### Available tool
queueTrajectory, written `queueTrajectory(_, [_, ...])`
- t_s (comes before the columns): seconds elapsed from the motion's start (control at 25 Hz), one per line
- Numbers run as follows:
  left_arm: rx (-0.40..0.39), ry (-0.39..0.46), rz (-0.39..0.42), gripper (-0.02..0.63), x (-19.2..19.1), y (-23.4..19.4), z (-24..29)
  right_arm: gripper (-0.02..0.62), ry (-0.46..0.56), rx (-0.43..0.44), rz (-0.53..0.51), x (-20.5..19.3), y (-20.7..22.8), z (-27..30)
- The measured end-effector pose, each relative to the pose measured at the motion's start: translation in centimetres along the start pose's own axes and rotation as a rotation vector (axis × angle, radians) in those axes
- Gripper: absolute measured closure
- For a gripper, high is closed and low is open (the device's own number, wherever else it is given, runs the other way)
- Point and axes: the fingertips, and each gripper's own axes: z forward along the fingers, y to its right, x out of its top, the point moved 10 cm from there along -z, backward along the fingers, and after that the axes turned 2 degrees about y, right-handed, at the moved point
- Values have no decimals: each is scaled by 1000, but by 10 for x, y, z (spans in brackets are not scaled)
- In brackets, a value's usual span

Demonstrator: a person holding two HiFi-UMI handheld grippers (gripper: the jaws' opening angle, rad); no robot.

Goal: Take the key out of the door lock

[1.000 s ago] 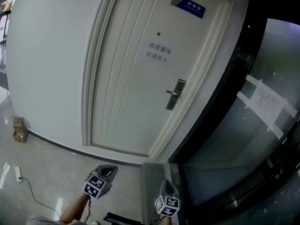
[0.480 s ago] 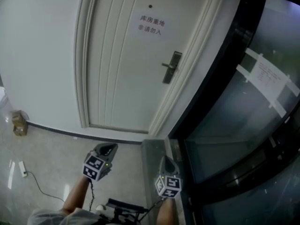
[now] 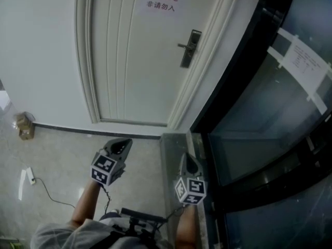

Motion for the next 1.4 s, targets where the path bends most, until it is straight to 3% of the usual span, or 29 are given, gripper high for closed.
queueTrajectory(0.6, [7,-14,-15,601,-5,26,53,583,-27,33,13,-13,47,18])
queueTrajectory(1.4, [-39,0,-12,601,21,-72,215,583,-20,-25,4,15,98,179])
